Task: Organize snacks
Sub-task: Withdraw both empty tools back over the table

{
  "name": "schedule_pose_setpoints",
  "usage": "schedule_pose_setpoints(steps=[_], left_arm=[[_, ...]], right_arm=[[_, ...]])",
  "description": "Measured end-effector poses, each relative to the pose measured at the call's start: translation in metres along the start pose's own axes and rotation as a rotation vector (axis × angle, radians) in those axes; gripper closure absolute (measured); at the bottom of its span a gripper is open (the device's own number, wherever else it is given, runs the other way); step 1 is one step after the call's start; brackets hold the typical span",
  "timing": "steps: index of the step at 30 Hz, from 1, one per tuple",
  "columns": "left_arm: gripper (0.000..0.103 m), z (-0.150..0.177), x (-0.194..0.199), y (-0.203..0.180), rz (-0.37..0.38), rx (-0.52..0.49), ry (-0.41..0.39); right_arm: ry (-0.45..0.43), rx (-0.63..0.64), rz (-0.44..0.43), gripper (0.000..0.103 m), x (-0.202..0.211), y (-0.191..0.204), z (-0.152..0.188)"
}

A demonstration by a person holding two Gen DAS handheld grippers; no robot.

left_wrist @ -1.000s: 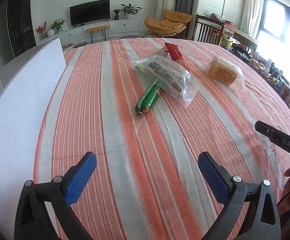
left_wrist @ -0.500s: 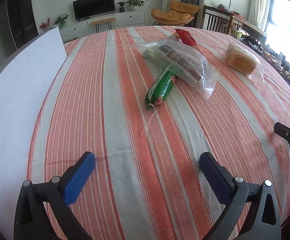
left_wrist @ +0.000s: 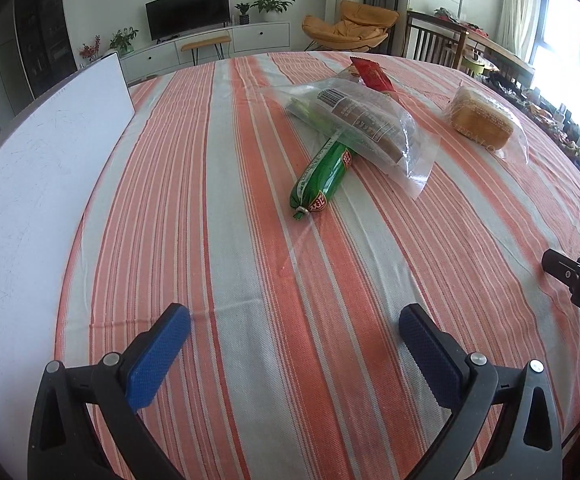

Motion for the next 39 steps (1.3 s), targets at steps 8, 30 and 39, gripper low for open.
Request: schedule_pose_setpoints(steps=[8, 30, 39], left_arm=[[0.000, 0.0001, 0.0001, 0.0001, 0.000, 0.000, 0.000], [0.000, -0.0001, -0.0004, -0.0001, 0.000, 0.000, 0.000], [0.000, -0.0069, -0.0025, 0.0032, 0.024, 0.010, 0.015]], right_arm=[[0.004, 0.012, 0.002, 0.022, -0.0001, 0.0027, 0.0009], [0.004, 0.012, 0.002, 0.020, -0.0002, 0.0027, 0.0010], [0.004, 0.012, 0.002, 0.020, -0.0004, 0.0027, 0.0008]])
Point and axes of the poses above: each gripper's, at about its wrist camera, not at the fingertips, and x roughly against the way its jaws point, y to its left, z to its underside, the point moved 1 cm from there along -x, roughly the way its jaws point, and after that the axes turned 1 degree about -y, right-handed, at the moved point
